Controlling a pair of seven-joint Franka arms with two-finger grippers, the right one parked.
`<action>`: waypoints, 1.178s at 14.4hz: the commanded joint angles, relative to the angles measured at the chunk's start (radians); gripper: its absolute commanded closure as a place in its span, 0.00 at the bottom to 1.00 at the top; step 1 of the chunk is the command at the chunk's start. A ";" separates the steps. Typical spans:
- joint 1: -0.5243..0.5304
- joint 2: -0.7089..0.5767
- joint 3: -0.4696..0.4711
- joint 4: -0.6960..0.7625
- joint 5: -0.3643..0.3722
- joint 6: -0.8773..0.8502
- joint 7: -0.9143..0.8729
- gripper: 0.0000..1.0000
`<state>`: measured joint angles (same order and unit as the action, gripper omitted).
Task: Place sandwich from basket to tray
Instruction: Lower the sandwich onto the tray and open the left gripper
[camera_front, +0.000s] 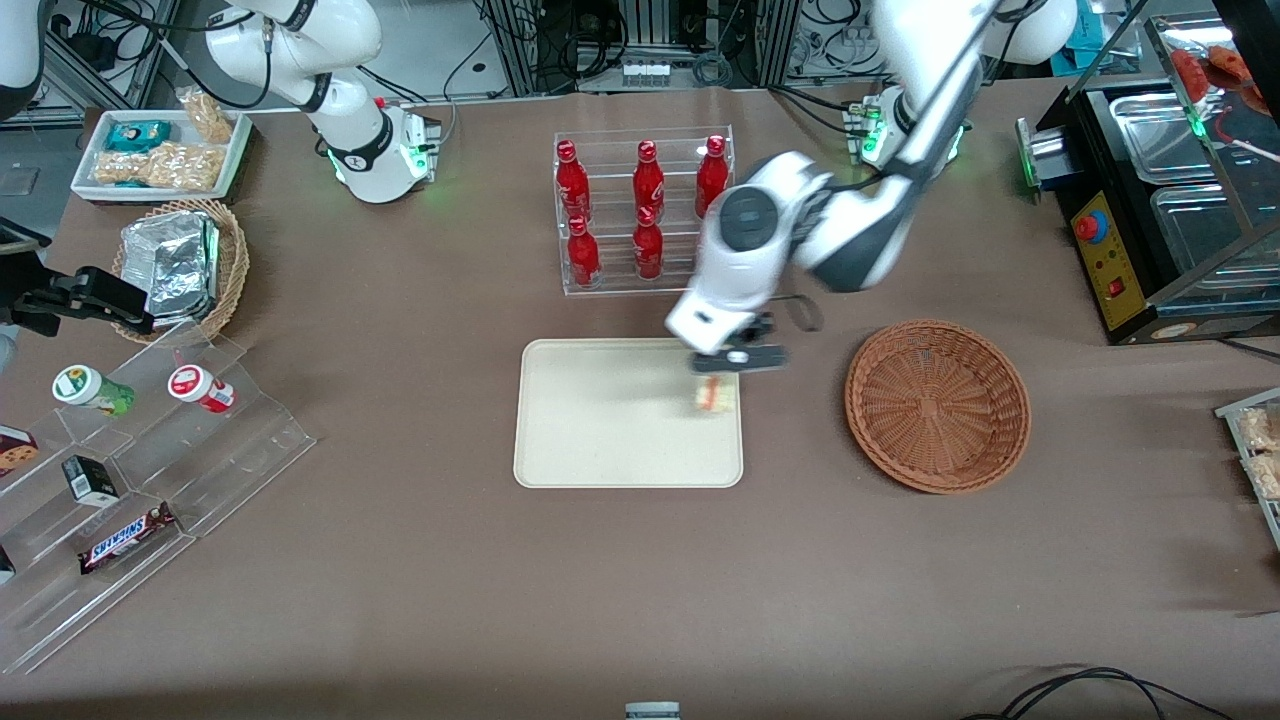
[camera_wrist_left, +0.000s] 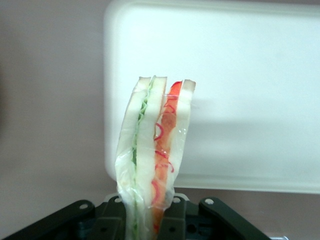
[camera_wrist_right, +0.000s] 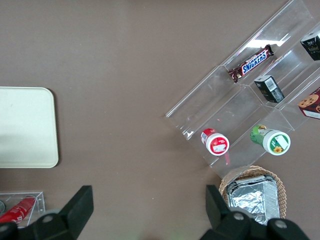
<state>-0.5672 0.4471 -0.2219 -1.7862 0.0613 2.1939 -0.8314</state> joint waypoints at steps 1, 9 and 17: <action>-0.089 0.201 0.016 0.209 0.023 -0.020 -0.033 0.92; -0.122 0.332 0.029 0.369 0.034 -0.025 -0.152 0.13; 0.050 -0.051 0.092 0.337 -0.004 -0.392 -0.095 0.00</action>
<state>-0.6072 0.5554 -0.1246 -1.3733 0.0810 1.9087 -0.9707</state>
